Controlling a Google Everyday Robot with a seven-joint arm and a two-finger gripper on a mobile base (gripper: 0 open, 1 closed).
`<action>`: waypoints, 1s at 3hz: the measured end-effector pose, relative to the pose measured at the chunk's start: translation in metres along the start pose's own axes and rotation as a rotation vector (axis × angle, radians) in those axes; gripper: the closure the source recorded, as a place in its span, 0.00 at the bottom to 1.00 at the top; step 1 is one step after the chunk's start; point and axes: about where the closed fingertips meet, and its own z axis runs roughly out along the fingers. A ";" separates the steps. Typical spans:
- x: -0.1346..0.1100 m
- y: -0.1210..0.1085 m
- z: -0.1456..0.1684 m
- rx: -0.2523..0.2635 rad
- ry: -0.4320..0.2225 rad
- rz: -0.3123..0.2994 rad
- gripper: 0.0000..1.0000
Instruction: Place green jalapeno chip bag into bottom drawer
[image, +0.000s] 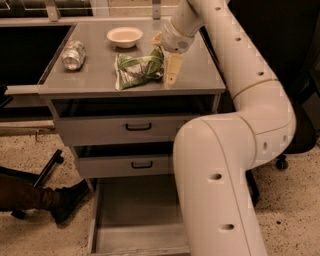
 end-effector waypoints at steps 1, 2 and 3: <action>-0.007 -0.017 0.007 0.030 0.012 -0.030 0.00; -0.013 -0.024 0.019 0.024 0.022 -0.053 0.00; -0.019 -0.024 0.036 -0.002 0.024 -0.060 0.00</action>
Offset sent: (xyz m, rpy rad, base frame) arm 0.0758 0.0157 0.0269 -0.0737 0.0009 0.0777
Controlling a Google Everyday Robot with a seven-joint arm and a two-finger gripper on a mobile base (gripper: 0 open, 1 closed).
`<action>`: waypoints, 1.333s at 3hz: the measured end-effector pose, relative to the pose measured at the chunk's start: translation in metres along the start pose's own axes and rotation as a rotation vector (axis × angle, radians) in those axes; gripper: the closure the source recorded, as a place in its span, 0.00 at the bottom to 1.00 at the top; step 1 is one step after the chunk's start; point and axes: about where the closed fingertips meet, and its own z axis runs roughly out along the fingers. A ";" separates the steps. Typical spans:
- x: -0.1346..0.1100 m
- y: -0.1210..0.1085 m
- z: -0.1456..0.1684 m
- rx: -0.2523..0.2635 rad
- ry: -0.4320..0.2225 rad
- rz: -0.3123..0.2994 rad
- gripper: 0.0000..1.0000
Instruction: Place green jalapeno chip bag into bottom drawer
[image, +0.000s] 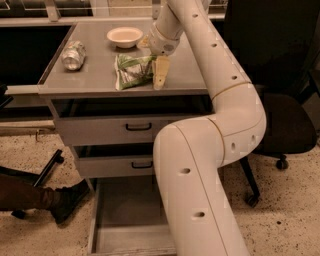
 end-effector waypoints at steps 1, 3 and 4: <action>0.000 0.000 0.000 0.000 0.000 0.000 0.19; -0.003 -0.007 -0.001 0.025 0.000 0.003 0.65; -0.016 -0.004 -0.012 0.012 0.001 0.002 0.88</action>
Offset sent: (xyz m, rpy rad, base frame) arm 0.0001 0.0001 -0.0003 -0.0003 0.0001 0.0000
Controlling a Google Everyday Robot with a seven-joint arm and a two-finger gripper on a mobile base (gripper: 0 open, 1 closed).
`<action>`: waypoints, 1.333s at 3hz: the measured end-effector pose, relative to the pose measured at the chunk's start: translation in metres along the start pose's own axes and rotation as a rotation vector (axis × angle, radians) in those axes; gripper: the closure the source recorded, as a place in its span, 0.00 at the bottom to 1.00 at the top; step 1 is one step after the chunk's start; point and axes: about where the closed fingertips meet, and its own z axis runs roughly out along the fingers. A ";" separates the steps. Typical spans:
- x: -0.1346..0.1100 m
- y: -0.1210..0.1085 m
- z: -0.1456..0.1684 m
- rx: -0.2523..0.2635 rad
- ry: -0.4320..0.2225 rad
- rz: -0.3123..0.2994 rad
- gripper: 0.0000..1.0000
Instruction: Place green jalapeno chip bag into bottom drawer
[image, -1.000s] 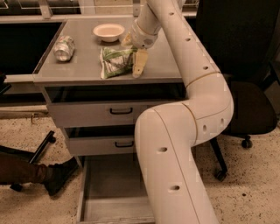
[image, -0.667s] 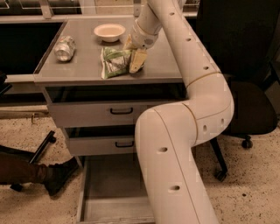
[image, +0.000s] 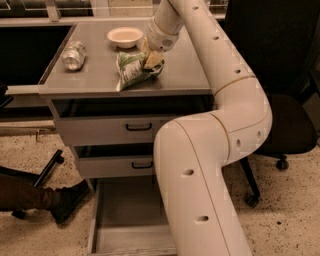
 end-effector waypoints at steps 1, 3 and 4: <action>-0.015 0.014 -0.019 -0.033 -0.003 0.036 1.00; -0.043 0.061 -0.081 0.029 -0.140 0.166 1.00; -0.047 0.111 -0.094 0.094 -0.213 0.243 1.00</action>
Offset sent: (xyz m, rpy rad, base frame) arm -0.1919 -0.0074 -0.0307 0.0260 0.3465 -0.0889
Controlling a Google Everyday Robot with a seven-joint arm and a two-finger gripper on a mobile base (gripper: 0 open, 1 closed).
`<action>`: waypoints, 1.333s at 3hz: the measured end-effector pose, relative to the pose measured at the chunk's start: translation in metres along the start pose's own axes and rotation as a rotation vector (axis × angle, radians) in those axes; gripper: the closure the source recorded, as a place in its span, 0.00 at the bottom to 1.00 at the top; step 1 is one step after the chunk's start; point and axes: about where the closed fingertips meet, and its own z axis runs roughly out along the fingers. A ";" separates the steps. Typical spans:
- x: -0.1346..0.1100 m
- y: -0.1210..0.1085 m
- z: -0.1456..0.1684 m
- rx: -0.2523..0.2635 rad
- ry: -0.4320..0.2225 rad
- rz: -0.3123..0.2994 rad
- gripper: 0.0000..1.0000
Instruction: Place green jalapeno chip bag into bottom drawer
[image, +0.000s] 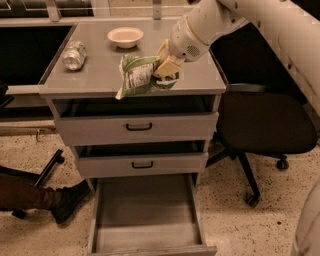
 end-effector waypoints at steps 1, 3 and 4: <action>0.000 0.000 0.000 0.000 0.000 0.000 1.00; 0.070 0.053 0.043 -0.028 -0.030 0.134 1.00; 0.100 0.082 0.068 -0.071 -0.040 0.184 1.00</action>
Offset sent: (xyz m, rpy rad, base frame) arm -0.0267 -0.0413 -0.1009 0.0682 0.1249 -0.1312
